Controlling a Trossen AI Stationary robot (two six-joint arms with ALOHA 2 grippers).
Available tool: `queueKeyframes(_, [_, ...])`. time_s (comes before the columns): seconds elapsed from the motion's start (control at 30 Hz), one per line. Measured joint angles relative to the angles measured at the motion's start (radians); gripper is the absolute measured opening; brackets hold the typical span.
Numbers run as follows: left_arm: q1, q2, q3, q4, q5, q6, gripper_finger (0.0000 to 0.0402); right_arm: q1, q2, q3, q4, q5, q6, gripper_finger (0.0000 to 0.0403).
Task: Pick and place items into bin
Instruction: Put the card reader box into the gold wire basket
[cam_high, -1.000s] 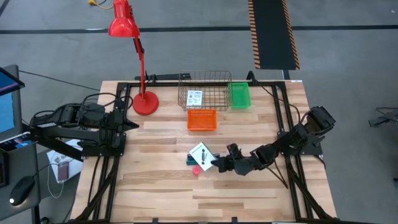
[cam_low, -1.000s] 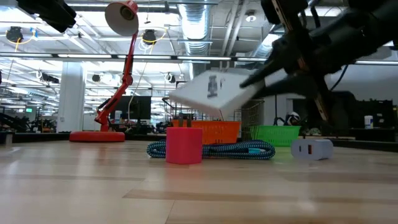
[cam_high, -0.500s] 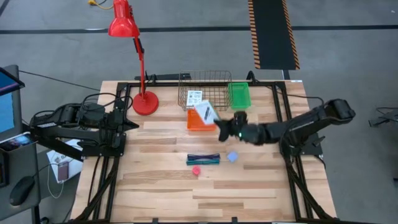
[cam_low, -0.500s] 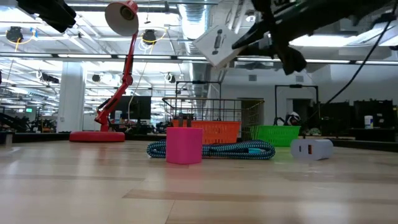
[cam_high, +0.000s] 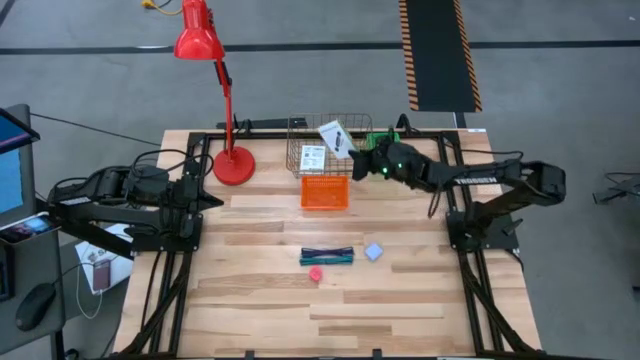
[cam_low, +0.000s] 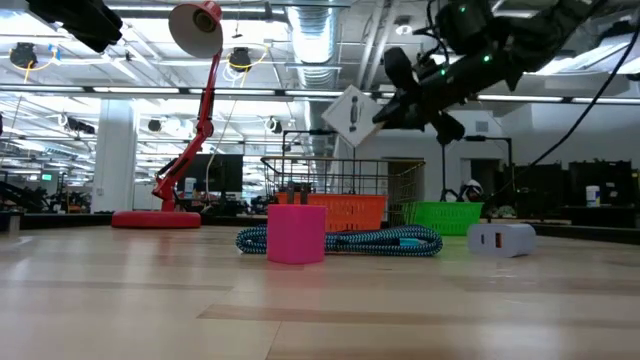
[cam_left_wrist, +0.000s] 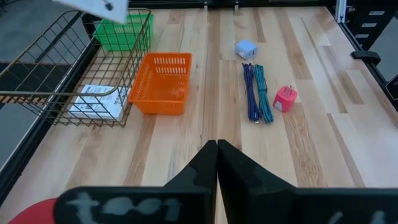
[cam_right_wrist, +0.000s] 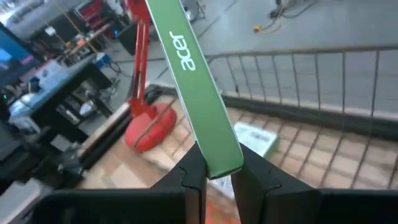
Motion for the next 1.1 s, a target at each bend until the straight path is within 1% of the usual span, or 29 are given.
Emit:
queueKeyframes(0.2, [0.0, 0.0, 0.0, 0.0, 0.0, -0.002, 0.0, -0.092, 0.041, 0.0, 0.044, -0.076, -0.009, 0.0042])
queueKeyframes(0.53, [0.0, 0.0, 0.0, 0.0, 0.0, 0.001, 0.0, -0.179, 0.13, 0.0, 0.063, -0.096, -0.031, 0.0042])
queueKeyframes(0.67, [0.0, 0.0, 0.0, 0.0, 0.0, 0.004, 0.0, -0.199, 0.153, 0.0, 0.079, -0.095, -0.03, 0.0046])
queueKeyframes(0.77, [0.0, 0.0, 0.0, 0.0, 0.0, -0.002, 0.0, -0.207, 0.166, 0.0, 0.108, -0.094, -0.029, 0.0056])
queueKeyframes(0.97, [0.0, 0.0, 0.0, 0.0, 0.0, 0.001, 0.0, -0.211, 0.166, 0.0, 0.149, -0.09, -0.033, 0.0077])
queueKeyframes(1.1, [0.0, 0.0, 0.0, 0.0, 0.0, 0.005, 0.0, -0.211, 0.166, 0.0, 0.166, -0.088, -0.033, 0.008])
